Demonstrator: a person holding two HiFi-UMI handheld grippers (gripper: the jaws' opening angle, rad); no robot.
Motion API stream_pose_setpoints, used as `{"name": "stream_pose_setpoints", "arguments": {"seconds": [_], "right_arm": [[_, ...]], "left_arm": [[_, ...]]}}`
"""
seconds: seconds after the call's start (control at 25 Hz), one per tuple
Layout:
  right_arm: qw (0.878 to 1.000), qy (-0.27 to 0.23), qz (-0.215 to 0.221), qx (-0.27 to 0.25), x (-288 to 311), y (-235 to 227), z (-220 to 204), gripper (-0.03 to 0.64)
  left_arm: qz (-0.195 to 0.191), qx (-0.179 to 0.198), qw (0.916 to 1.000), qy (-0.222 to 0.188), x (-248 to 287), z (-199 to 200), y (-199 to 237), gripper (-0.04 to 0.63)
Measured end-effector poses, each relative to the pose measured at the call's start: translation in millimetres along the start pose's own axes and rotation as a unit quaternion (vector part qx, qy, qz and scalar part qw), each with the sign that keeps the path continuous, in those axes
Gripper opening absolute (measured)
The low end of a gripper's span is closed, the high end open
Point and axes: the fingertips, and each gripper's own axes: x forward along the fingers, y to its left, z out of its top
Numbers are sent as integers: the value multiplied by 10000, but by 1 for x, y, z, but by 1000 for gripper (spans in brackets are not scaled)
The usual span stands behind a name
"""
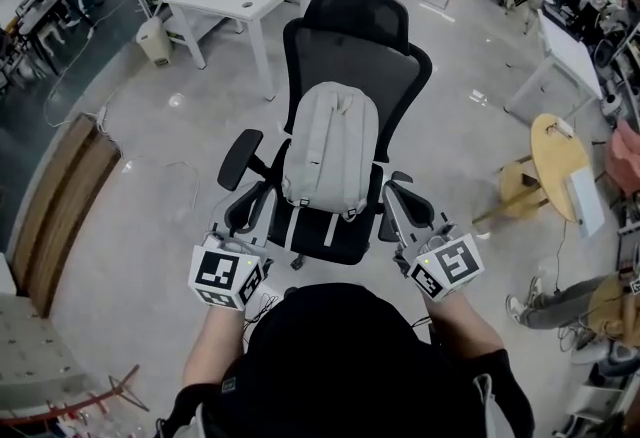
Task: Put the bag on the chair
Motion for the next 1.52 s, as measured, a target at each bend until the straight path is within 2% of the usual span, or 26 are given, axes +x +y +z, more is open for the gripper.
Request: {"name": "stream_pose_setpoints", "arguments": {"seconds": [0.28, 0.44, 0.6, 0.8, 0.92, 1.24, 1.52], "right_arm": [[9996, 79, -282, 66, -6, -38, -5, 29], [9994, 72, -280, 212, -6, -51, -4, 29], [9995, 76, -219, 232, 7, -50, 3, 29], [9999, -83, 19, 130, 19, -37, 11, 29], [9997, -121, -29, 196, 17, -39, 12, 29], [9996, -198, 65, 197, 12, -40, 13, 28], [9995, -202, 43, 235, 12, -43, 11, 28]], "left_arm": [[358, 30, 9990, 251, 1, -10, 28, 69], [502, -3, 9981, 367, 6, -12, 42, 66], [500, 86, 9981, 357, 15, -1, 41, 63], [460, 127, 9988, 89, 23, 18, 30, 60], [444, 49, 9990, 11, 25, 22, 26, 58], [326, 34, 9994, 67, 26, 19, 18, 58], [381, 76, 9992, 98, 26, 19, 25, 58]]}}
